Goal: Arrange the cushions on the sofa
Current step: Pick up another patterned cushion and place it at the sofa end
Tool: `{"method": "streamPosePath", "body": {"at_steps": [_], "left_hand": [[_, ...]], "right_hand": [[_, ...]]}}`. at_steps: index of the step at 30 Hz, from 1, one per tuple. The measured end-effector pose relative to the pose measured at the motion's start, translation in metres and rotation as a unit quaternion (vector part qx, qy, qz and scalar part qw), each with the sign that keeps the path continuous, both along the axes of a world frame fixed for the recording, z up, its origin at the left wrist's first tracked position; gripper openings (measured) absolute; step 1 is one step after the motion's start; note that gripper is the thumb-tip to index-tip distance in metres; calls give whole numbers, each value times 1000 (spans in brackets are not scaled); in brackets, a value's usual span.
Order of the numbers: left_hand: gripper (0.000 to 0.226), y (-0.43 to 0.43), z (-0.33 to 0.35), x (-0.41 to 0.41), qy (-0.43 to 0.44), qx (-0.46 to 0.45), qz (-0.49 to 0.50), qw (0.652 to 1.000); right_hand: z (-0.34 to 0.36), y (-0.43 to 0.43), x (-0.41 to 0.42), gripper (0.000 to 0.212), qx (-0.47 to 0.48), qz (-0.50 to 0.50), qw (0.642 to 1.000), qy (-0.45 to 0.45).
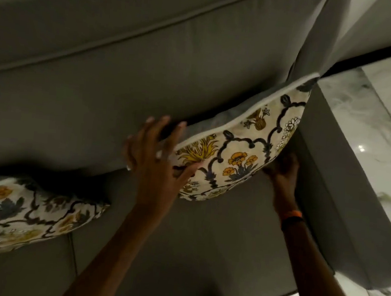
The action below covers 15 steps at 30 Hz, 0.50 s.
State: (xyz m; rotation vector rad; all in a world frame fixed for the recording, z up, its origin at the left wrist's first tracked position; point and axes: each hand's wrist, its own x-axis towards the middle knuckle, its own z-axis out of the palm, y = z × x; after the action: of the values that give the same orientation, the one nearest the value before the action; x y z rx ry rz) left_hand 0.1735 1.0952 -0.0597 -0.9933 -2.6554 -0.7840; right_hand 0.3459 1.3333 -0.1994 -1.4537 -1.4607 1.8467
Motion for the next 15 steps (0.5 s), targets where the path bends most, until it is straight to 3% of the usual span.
{"method": "streamPosePath", "body": {"at_steps": [2,3,5,6,7,9,11,15], "left_hand": [[105,-21,-11,22,-121,90,87,985],[109,-26,-18,31,-218,158,123,955],[92,-23,-30,42,-415,255,155,859],[78,-19,-32,43,-494,234,136,826],[67,-12,-36,42,-536,177,109,818],[66,-1,-42,35,-576,141,87,800],[78,8,-42,22,-572,210,59,791],[84,26,-59,7,-500,209,41,839]], "right_hand": [[16,36,-8,123,103,107,989,-6],[25,51,-14,133,133,160,978,-5],[45,67,-26,140,144,256,956,-4],[56,72,-33,137,140,307,941,-18],[63,74,-38,131,118,356,926,-33],[64,80,-39,117,79,386,917,-61],[63,87,-32,111,101,347,928,-87],[60,74,-13,99,143,257,952,-87]]}}
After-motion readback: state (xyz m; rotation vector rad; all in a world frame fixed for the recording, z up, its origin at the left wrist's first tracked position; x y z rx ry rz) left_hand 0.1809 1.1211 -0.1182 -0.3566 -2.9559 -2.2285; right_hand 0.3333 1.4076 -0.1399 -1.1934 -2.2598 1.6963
